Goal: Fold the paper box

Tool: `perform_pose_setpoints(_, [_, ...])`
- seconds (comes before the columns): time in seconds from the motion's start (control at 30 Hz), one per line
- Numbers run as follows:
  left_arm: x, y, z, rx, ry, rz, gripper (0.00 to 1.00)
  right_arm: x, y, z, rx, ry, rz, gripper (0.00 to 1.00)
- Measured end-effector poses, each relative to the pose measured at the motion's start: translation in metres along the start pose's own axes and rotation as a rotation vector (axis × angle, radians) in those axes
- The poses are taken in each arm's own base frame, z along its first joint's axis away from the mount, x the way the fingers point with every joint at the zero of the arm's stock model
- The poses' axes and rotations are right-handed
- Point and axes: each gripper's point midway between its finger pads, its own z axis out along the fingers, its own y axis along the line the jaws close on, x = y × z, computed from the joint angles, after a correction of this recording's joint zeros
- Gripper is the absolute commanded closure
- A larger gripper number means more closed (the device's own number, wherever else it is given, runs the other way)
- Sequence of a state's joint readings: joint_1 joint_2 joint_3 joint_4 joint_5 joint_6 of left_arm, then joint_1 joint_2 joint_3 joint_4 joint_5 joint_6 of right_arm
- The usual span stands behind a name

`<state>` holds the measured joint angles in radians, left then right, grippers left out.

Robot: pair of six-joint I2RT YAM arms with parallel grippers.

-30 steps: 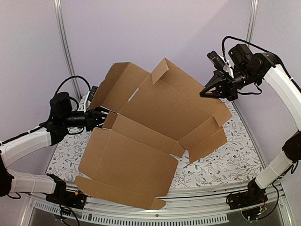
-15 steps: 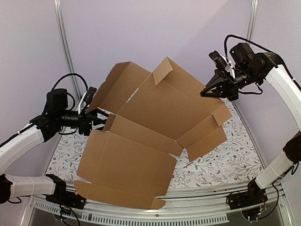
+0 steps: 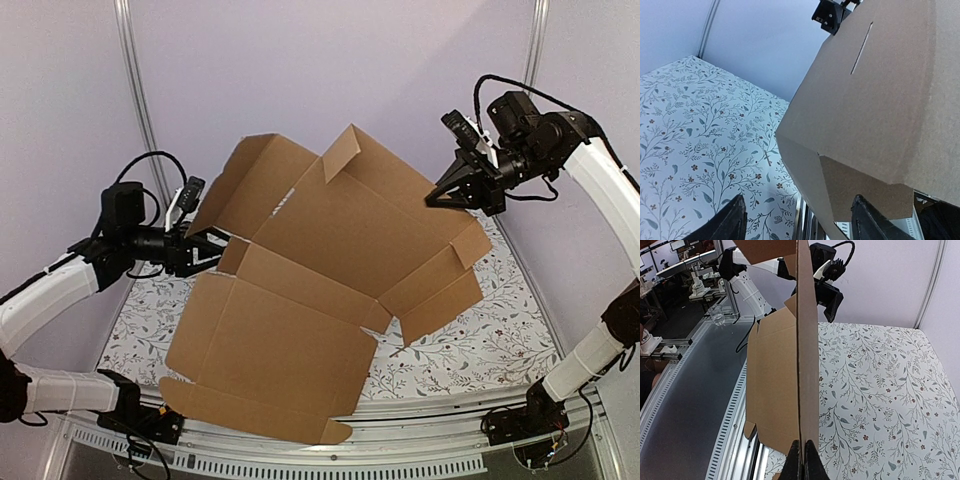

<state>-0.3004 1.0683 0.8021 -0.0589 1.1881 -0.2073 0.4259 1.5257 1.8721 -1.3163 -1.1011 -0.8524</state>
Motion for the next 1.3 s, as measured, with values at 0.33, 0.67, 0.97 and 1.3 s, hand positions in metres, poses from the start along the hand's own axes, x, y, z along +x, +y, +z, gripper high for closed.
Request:
perform_pose_setpoints(0.33, [0.0, -0.018, 0.004, 0.081, 0.0, 0.022, 0.3, 0.01, -0.003, 0.004, 0.008, 0.028, 0.1, 1.0])
perform_pose_setpoints(0.67, [0.004, -0.012, -0.005, -0.054, -0.004, 0.078, 0.23, 0.009, -0.002, 0.006, 0.004, 0.027, 0.115, 1.0])
perform_pose_setpoints(0.97, [-0.001, 0.001, -0.028, -0.245, -0.044, 0.162, 0.29, 0.008, 0.003, 0.004, 0.003, 0.025, 0.091, 1.0])
perform_pose_setpoints(1.3, [0.013, 0.059, -0.017, -0.228, -0.02, -0.093, 0.28, 0.018, 0.003, 0.008, -0.015, 0.034, 0.106, 1.0])
